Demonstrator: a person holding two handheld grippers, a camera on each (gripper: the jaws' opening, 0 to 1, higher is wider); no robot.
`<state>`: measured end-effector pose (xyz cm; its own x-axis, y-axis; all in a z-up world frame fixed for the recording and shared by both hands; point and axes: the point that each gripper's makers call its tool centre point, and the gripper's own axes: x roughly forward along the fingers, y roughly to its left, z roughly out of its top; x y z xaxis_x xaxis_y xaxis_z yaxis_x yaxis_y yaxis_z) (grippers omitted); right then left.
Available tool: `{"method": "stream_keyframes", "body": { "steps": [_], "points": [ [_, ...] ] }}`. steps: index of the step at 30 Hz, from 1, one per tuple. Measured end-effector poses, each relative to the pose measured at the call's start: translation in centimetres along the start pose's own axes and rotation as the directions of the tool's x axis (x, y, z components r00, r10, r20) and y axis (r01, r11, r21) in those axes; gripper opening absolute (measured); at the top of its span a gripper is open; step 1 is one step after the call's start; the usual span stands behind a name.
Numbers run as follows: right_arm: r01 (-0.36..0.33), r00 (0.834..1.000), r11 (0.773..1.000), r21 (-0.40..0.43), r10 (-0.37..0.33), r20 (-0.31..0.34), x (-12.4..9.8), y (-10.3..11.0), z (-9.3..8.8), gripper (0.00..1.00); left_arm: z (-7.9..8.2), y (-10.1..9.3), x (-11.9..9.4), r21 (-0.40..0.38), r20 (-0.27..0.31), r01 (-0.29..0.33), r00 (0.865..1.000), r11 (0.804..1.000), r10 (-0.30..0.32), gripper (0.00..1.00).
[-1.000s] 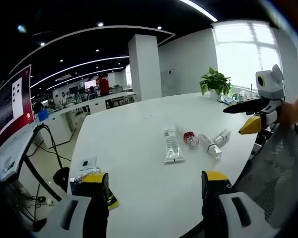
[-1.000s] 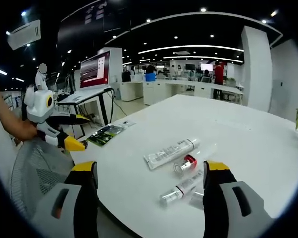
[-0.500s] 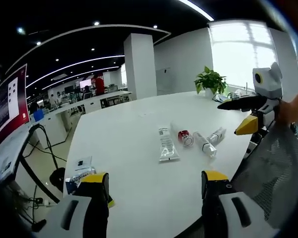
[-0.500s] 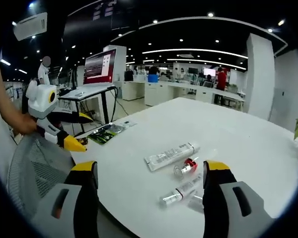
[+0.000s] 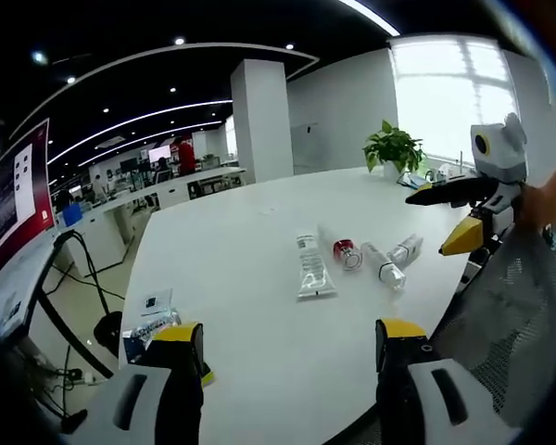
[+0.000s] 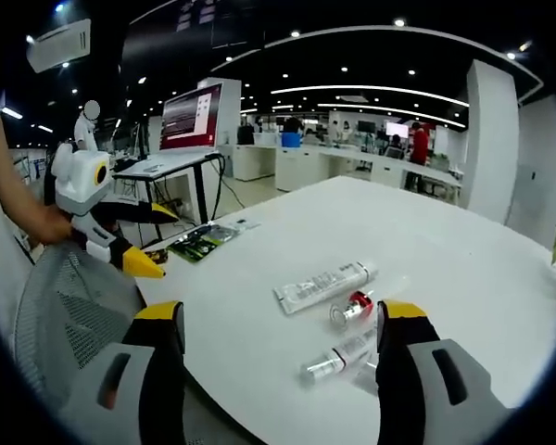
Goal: Arrange the skincare products in the storage area until every visible bottle or jar stands upright without overlapping.
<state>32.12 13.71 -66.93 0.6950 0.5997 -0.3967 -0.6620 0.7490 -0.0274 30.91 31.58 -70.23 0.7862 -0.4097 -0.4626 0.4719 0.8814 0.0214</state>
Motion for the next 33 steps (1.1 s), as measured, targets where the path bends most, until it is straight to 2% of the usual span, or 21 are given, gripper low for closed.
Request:
{"method": "stream_keyframes", "body": {
  "steps": [11,14,17,20,24,33],
  "points": [
    [-0.01,1.0,1.0,0.013,0.01,0.013,-0.3,-0.3,-0.1,0.79,0.7,0.0,-0.2,0.002,0.031,-0.011,0.999,1.0,0.011,0.78],
    [-0.001,1.0,1.0,0.02,0.001,-0.003,-0.2,-0.5,-0.4,0.78,0.3,-1.0,-0.1,0.026,0.013,0.035,0.999,0.999,-0.036,0.78],
    [0.001,1.0,1.0,0.029,-0.001,-0.004,-0.2,-0.7,-0.4,0.78,0.2,-0.9,0.1,0.034,0.004,0.029,1.0,0.999,-0.029,0.78],
    [0.002,1.0,0.999,0.034,-0.001,-0.01,-0.2,-0.7,-0.6,0.78,0.6,-0.3,-0.1,0.006,0.023,0.009,1.0,1.0,-0.009,0.78],
    [-0.013,1.0,0.999,0.042,0.013,-0.017,0.0,-0.5,-0.7,0.77,0.5,0.1,0.0,-0.006,0.019,-0.009,1.0,1.0,0.009,0.78],
    [-0.04,0.999,0.998,0.04,0.041,-0.03,0.2,0.1,-0.8,0.78,0.4,0.2,0.0,-0.021,0.009,-0.012,1.0,1.0,0.012,0.78]
  ]
}}
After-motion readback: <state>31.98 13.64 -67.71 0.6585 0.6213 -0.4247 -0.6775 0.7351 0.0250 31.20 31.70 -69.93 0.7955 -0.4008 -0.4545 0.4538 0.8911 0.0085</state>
